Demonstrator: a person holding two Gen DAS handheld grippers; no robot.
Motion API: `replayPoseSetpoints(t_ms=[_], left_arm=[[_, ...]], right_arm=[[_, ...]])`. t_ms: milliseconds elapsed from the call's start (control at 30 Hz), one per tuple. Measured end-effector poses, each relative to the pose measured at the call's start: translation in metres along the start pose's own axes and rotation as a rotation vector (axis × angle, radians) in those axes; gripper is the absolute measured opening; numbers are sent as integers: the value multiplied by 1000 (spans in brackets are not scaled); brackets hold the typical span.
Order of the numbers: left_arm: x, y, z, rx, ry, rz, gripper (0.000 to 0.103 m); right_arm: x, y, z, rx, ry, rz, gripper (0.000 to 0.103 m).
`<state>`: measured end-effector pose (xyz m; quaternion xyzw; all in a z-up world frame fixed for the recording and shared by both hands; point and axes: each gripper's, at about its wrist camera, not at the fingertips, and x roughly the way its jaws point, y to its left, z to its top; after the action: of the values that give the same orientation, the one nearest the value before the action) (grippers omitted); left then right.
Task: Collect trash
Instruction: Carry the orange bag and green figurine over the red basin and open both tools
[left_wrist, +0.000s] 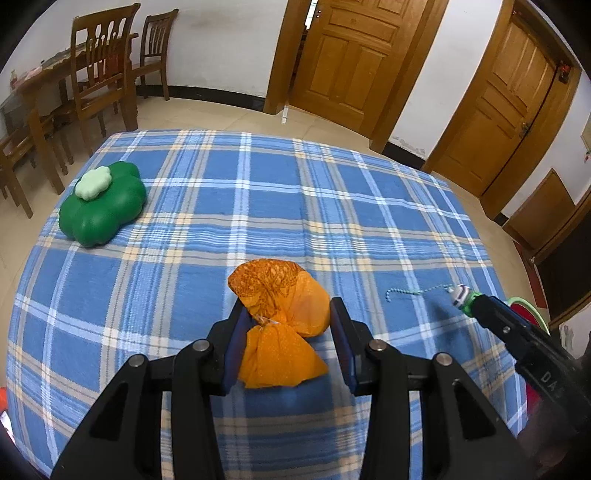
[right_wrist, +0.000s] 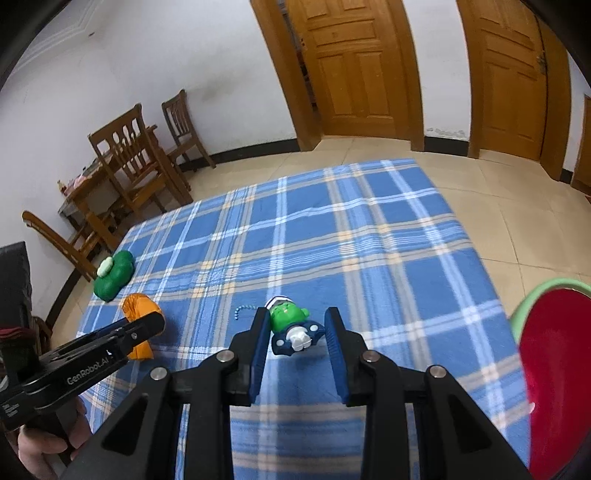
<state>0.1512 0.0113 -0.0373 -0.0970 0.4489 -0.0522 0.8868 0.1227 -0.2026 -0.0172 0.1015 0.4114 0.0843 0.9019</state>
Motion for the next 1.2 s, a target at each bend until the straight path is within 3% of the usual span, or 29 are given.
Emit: replayPoseSetpoints(t_ms=[500, 1200], left_arm=[[-12, -50, -9, 87, 12, -70, 43], [-15, -151, -29, 288, 71, -202, 43]], right_arm=[[-58, -55, -16, 121, -89, -58, 33], [-133, -171, -55, 366, -191, -248, 33]])
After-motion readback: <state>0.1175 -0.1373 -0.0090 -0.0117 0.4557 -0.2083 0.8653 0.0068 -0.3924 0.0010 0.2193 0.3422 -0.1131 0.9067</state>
